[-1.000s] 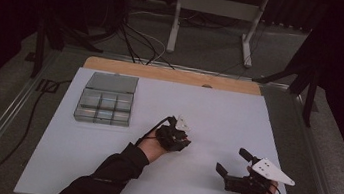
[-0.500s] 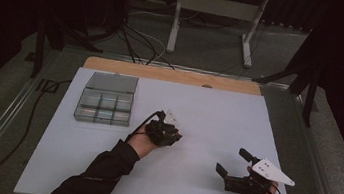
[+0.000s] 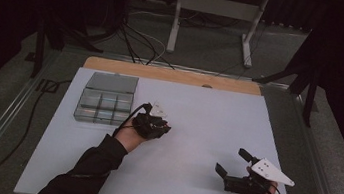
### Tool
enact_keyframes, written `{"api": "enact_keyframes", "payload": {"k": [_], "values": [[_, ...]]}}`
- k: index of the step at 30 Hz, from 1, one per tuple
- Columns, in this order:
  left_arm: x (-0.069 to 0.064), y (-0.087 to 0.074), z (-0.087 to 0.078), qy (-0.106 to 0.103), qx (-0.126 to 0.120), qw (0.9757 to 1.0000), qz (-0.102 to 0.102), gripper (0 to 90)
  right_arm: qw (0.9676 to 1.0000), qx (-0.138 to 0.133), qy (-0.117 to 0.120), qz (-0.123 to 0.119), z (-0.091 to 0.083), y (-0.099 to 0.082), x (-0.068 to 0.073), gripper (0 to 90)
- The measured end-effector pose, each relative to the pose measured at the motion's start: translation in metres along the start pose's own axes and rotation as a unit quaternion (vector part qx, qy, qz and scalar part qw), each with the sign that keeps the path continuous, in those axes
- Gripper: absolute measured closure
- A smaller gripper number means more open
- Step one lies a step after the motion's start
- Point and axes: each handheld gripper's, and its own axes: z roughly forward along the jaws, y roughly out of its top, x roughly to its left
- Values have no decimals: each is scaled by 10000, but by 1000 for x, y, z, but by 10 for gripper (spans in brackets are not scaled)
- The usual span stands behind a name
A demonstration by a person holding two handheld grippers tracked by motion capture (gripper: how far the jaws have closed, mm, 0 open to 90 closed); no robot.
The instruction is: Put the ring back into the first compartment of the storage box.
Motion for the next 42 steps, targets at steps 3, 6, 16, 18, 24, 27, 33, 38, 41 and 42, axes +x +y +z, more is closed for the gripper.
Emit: {"api": "enact_keyframes", "payload": {"k": [3,6,16,18,24,27,33,38,41,42], "values": [[4,-1,-5,26,-27,10000,-45,730,10000,-1,7,13,0,0,0,0],[7,-2,-7,66,-26,10000,-48,730,10000,2,3,-1,0,0,0,0],[26,-9,-21,189,-99,9993,-310,730,10000,7,16,19,0,0,0,0],[31,-11,-24,249,-98,9991,-334,730,10000,4,10,36,0,0,0,0],[41,-17,-31,361,-112,9983,-451,730,10000,17,23,44,1,0,0,0],[47,-19,-35,406,-134,9978,-516,730,10000,11,21,27,1,0,1,0],[59,-22,-46,550,-192,9965,-599,730,10000,25,15,34,1,0,0,0],[68,-27,-55,626,-225,9953,-704,730,10000,22,16,34,1,-1,0,0],[74,-30,-60,693,-225,9946,-738,730,10000,20,15,34,1,-1,1,0],[74,-30,-60,693,-225,9946,-738,730,10000,20,15,34,1,-1,1,0]]}}
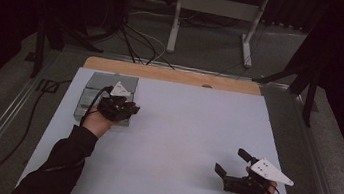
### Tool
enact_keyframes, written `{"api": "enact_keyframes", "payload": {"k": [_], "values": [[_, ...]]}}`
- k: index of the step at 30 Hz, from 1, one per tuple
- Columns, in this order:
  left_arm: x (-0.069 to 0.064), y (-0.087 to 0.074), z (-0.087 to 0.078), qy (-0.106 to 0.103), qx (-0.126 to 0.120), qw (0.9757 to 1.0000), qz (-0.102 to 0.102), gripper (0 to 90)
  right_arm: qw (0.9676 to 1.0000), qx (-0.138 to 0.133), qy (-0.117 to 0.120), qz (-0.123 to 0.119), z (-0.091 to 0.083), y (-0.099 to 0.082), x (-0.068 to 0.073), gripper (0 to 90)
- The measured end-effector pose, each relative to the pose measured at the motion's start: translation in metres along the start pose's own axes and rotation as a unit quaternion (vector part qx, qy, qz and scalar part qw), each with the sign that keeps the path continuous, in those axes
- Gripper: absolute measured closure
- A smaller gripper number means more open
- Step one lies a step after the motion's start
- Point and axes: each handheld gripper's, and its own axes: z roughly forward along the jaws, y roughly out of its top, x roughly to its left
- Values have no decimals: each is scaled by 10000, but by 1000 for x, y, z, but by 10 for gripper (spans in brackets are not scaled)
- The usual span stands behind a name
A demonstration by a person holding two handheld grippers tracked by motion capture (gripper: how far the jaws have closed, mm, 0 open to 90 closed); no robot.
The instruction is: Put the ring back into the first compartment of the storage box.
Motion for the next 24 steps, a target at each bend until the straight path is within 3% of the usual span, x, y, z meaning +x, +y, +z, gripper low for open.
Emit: {"api": "enact_keyframes", "payload": {"k": [24], "values": [[50,-21,-30,429,-101,9977,-524,730,10000,20,18,5,1,-1,1,0]]}}
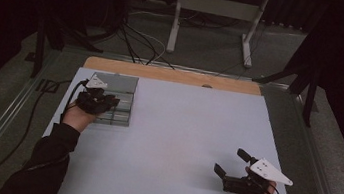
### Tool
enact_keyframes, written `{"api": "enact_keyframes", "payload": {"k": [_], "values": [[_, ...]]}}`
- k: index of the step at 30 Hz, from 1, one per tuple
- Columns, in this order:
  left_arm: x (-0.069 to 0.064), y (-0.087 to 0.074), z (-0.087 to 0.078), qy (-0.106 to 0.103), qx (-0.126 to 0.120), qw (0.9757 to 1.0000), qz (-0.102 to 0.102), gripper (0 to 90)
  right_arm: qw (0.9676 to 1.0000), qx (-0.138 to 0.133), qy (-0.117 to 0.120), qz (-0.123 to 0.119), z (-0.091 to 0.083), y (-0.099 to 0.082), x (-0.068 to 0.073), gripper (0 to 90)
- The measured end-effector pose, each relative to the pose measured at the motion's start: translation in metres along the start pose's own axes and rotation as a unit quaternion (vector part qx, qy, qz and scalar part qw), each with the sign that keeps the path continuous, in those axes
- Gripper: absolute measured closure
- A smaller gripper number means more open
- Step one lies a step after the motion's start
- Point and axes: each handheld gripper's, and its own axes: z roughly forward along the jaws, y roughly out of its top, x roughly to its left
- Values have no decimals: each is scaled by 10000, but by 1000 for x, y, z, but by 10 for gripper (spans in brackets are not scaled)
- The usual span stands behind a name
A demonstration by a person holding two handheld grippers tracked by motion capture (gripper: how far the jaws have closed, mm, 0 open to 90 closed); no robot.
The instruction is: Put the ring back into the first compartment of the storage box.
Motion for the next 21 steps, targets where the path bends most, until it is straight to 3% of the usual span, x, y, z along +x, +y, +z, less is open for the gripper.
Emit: {"api": "enact_keyframes", "payload": {"k": [21], "values": [[43,-7,-20,401,-106,9982,-425,730,10000,30,7,-28,1,0,1,0]]}}
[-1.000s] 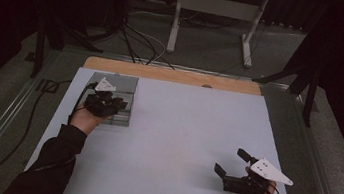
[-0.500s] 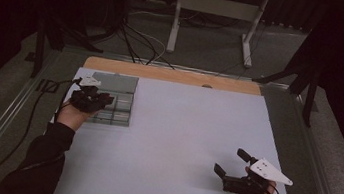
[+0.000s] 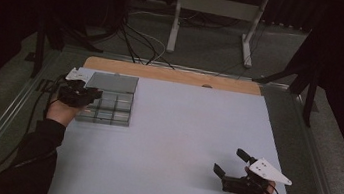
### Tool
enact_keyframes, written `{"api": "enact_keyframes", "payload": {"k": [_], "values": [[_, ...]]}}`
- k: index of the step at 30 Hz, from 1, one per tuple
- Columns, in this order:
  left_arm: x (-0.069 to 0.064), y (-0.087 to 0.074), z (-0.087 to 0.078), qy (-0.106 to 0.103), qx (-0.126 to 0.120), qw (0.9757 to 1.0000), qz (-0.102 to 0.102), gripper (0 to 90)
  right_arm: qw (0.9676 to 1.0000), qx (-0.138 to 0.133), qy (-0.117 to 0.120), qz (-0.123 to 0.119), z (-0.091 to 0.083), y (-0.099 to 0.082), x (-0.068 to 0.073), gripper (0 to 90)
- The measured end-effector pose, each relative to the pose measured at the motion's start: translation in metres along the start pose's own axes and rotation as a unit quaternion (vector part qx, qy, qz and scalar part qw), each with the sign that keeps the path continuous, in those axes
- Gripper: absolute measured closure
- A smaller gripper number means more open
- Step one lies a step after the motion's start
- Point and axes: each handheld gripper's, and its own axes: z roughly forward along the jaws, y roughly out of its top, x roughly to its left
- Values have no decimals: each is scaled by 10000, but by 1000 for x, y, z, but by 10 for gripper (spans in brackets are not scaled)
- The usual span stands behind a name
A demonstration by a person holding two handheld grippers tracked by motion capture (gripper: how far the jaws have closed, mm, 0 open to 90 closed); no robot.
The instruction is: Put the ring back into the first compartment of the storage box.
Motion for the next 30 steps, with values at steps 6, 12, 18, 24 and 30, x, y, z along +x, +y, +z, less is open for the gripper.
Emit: {"api": "enact_keyframes", "payload": {"k": [6,12,18,24,30], "values": [[8,-3,2,85,67,9999,-71,730,10000,-9,2,17,0,0,0,0],[15,-6,8,125,109,9997,-167,729,10000,-17,3,30,0,0,0,0],[21,-9,14,161,139,9995,-228,729,10000,-20,1,31,0,0,0,0],[27,-14,21,180,191,9992,-311,728,10000,-20,2,34,-1,0,0,0],[30,-17,27,217,218,9989,-355,728,10000,-18,-2,32,-1,0,0,0]]}}
